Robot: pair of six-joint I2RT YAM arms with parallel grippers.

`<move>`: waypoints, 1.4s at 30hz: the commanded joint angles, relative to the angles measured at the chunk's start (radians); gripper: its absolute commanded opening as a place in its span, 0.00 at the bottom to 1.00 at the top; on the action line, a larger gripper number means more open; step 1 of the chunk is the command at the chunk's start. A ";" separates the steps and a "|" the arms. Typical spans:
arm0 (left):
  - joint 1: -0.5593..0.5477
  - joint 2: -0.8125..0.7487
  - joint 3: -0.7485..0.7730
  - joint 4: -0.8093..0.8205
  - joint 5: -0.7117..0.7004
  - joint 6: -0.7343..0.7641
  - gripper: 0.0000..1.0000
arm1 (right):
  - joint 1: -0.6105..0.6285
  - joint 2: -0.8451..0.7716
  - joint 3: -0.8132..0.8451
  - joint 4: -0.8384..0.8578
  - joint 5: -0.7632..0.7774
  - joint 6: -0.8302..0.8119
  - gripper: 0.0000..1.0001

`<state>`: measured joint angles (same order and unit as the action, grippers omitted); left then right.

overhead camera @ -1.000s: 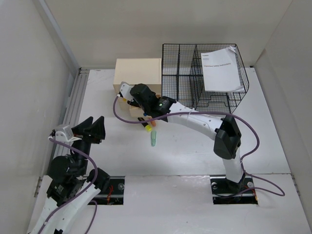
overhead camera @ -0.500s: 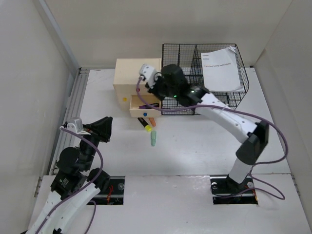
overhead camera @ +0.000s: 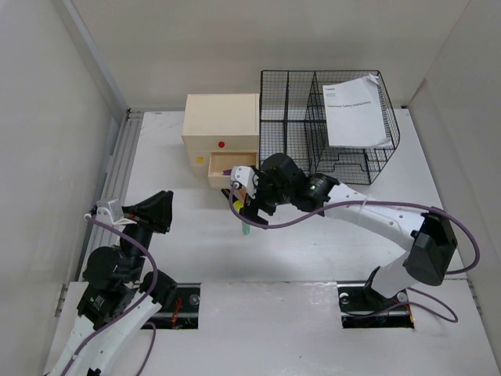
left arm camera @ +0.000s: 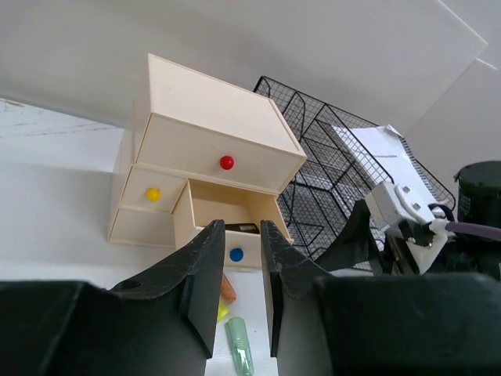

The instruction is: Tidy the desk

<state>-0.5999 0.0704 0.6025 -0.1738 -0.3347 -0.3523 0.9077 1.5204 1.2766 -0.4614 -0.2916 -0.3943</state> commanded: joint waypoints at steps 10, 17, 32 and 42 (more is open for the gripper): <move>0.005 -0.006 0.010 0.034 0.008 0.006 0.22 | 0.137 0.040 -0.168 0.352 0.498 -0.096 0.86; 0.005 0.003 0.010 0.043 0.008 0.006 0.22 | 0.165 0.239 -0.028 0.375 0.612 -0.110 0.00; 0.005 -0.006 0.010 0.043 -0.001 0.015 0.23 | 0.165 0.434 0.125 0.408 0.683 -0.173 0.00; 0.005 -0.024 0.010 0.043 -0.001 0.015 0.23 | 0.183 0.527 0.170 0.408 0.766 -0.173 0.00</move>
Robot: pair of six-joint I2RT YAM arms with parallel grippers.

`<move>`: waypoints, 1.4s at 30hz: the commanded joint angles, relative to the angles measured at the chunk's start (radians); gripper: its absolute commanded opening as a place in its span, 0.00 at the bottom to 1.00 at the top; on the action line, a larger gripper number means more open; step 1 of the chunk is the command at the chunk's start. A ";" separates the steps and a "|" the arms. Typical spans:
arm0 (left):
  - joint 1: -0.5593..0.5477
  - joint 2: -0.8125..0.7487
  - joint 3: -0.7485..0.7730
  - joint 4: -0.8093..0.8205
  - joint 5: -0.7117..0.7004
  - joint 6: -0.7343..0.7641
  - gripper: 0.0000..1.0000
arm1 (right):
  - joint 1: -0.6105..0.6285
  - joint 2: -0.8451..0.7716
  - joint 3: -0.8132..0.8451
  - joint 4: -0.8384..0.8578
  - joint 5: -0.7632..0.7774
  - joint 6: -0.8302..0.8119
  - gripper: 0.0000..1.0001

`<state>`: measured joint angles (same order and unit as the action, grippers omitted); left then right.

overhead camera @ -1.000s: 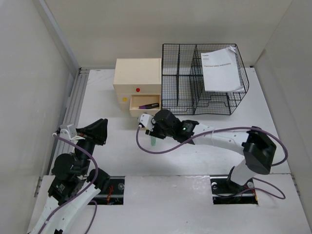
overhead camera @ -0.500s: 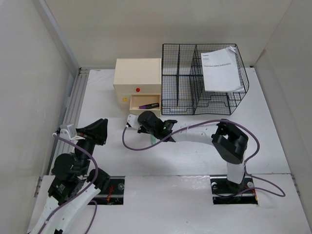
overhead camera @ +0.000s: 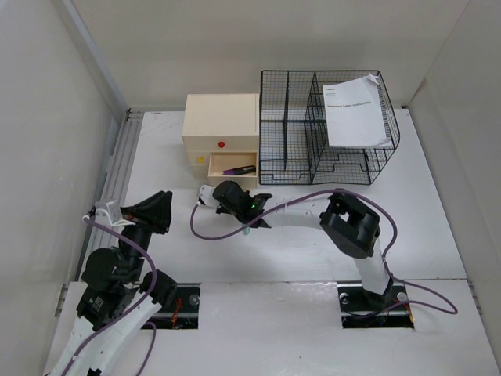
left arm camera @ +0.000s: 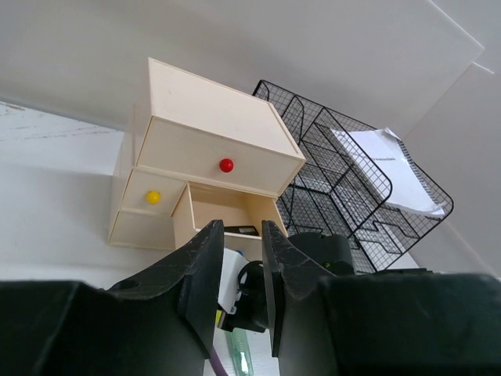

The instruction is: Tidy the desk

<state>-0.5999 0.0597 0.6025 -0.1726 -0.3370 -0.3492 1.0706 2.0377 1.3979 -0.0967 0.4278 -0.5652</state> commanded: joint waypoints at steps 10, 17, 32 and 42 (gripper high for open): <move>0.005 -0.014 0.010 0.042 0.001 0.012 0.23 | 0.020 0.061 0.067 0.043 0.046 -0.012 0.00; 0.005 -0.023 0.010 0.042 0.001 0.012 0.23 | 0.020 0.096 0.085 0.034 0.075 -0.012 0.00; 0.005 -0.032 0.010 0.042 0.001 0.012 0.23 | 0.020 0.161 0.150 -0.031 0.066 -0.002 0.00; 0.005 -0.032 0.010 0.042 -0.008 0.012 0.23 | 0.020 0.230 0.259 -0.087 0.054 -0.002 0.00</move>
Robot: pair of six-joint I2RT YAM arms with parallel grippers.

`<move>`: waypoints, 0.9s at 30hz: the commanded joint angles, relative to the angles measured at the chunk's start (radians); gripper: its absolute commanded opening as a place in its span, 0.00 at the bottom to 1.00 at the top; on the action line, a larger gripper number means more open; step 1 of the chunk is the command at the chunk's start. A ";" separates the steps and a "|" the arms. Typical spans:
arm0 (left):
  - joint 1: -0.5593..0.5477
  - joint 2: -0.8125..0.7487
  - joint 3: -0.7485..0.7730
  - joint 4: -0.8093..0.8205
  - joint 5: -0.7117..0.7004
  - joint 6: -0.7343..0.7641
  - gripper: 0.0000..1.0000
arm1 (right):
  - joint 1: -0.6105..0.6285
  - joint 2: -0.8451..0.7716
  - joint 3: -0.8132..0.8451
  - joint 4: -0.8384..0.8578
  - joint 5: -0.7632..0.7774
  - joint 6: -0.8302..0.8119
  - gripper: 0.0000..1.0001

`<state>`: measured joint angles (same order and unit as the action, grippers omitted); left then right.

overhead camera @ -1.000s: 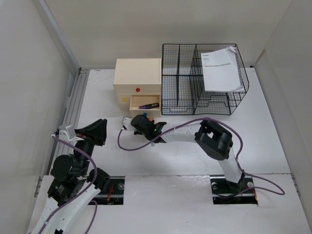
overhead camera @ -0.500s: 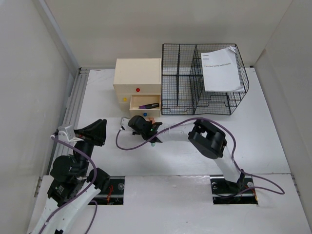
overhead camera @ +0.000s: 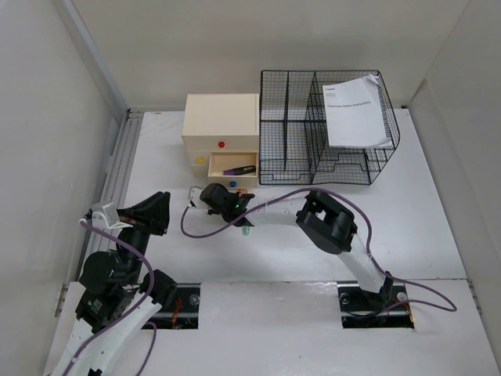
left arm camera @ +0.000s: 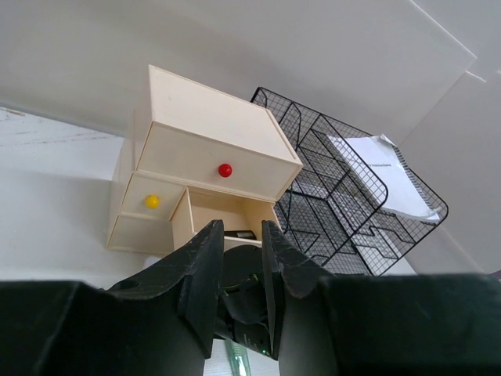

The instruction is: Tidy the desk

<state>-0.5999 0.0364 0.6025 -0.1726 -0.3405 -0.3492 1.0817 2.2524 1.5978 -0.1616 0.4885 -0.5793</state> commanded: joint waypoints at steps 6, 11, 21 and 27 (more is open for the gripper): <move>0.005 -0.009 0.010 0.042 -0.005 0.012 0.23 | 0.009 0.035 0.108 -0.047 -0.060 0.032 0.00; 0.005 -0.009 0.010 0.042 -0.014 0.012 0.23 | 0.009 0.044 0.169 -0.070 -0.128 0.041 0.00; 0.005 -0.018 0.010 0.042 -0.014 0.012 0.23 | 0.027 0.022 0.185 -0.174 -0.330 0.050 0.00; 0.005 -0.027 0.010 0.042 -0.014 0.012 0.23 | 0.047 -0.031 0.160 -0.150 -0.166 0.050 0.00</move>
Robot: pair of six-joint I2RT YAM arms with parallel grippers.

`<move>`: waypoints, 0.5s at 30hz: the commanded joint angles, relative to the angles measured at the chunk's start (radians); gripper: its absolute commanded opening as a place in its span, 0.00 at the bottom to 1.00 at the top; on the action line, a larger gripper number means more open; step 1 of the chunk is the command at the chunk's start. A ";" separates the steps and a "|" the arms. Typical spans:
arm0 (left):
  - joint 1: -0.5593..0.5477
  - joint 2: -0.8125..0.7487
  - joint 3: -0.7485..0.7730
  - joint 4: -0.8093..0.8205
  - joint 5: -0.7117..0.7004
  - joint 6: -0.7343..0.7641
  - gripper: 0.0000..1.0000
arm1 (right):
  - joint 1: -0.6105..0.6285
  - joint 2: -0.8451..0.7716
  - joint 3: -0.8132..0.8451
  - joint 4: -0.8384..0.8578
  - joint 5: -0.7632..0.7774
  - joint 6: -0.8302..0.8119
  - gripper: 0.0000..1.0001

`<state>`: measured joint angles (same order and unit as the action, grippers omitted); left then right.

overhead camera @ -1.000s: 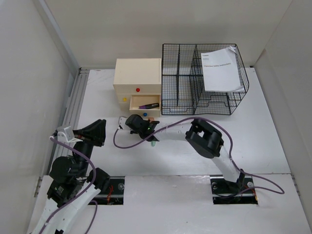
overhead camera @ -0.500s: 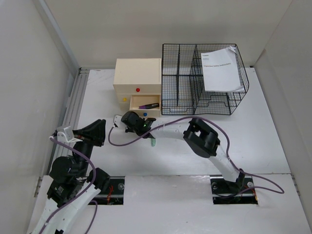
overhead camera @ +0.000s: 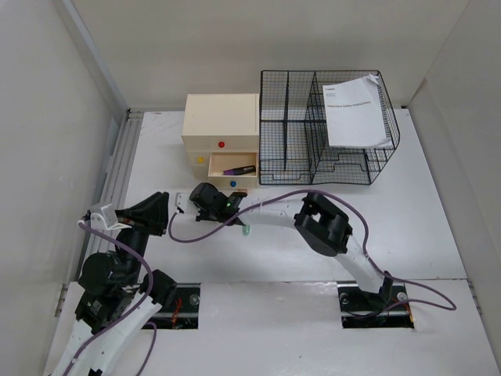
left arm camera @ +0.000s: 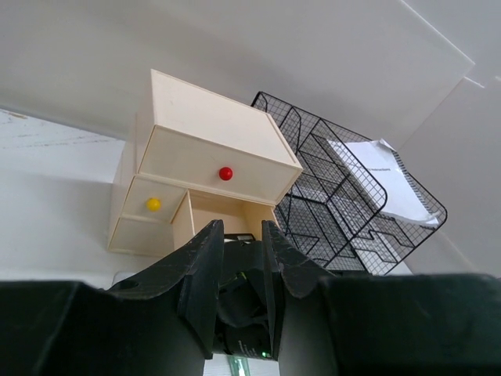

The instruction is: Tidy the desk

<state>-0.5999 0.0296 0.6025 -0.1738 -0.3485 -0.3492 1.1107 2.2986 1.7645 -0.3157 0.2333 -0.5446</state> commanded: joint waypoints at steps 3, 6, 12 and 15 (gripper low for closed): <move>0.005 -0.020 0.010 0.043 -0.006 0.012 0.23 | 0.018 -0.132 -0.017 0.050 0.103 0.006 0.10; 0.005 -0.020 0.010 0.043 -0.006 0.012 0.23 | 0.009 -0.152 0.045 -0.041 0.042 0.006 0.22; 0.005 -0.029 0.010 0.043 -0.006 0.012 0.25 | -0.001 -0.153 0.090 -0.198 -0.141 -0.037 0.50; 0.005 -0.030 0.010 0.043 -0.015 0.012 0.25 | -0.021 -0.111 0.102 -0.265 -0.241 -0.037 0.55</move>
<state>-0.5999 0.0151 0.6025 -0.1722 -0.3515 -0.3492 1.1091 2.1872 1.8320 -0.4736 0.1211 -0.5690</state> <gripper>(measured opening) 0.244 0.541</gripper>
